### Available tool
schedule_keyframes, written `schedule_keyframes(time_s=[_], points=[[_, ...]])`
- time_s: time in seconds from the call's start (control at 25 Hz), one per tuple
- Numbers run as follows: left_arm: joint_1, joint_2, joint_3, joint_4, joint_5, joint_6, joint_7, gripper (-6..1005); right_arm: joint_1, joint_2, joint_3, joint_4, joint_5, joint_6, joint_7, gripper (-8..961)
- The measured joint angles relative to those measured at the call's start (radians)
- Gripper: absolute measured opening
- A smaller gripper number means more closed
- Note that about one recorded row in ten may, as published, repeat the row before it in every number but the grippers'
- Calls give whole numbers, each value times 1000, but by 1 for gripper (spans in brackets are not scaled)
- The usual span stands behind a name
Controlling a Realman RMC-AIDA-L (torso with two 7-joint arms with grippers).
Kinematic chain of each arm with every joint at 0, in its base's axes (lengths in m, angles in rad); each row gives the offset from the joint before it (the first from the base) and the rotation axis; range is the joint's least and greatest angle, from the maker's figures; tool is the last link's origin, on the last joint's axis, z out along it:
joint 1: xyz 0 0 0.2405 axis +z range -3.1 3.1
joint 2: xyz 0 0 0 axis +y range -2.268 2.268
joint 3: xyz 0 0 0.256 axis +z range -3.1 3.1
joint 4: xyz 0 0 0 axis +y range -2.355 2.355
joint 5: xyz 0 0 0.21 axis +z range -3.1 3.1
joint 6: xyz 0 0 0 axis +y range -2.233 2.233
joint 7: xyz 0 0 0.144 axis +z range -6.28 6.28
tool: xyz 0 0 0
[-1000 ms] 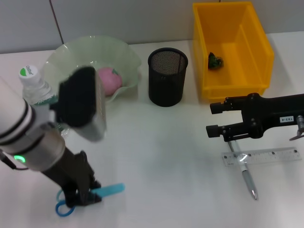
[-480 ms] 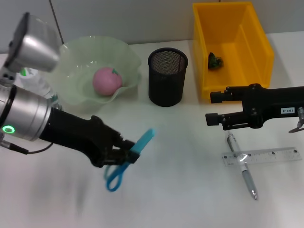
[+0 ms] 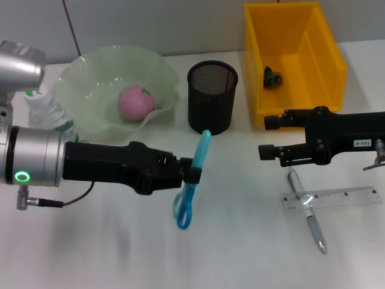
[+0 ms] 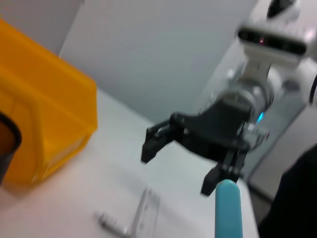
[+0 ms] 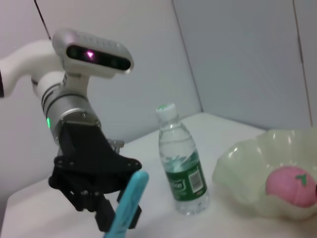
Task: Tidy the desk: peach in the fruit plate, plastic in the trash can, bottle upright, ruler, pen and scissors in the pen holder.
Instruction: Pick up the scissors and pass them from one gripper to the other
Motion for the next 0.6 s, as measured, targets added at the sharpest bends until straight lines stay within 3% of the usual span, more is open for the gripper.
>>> schedule_keyframes(time_s=[0.36,0.6], points=[[90,-6,7,-183,-326,-16,151,237,-11,8,67,36,19,0,-112,801],[106,-7,8,-313,-442,-25,255,238,-13,10,70,44,19,-4,-129,800]])
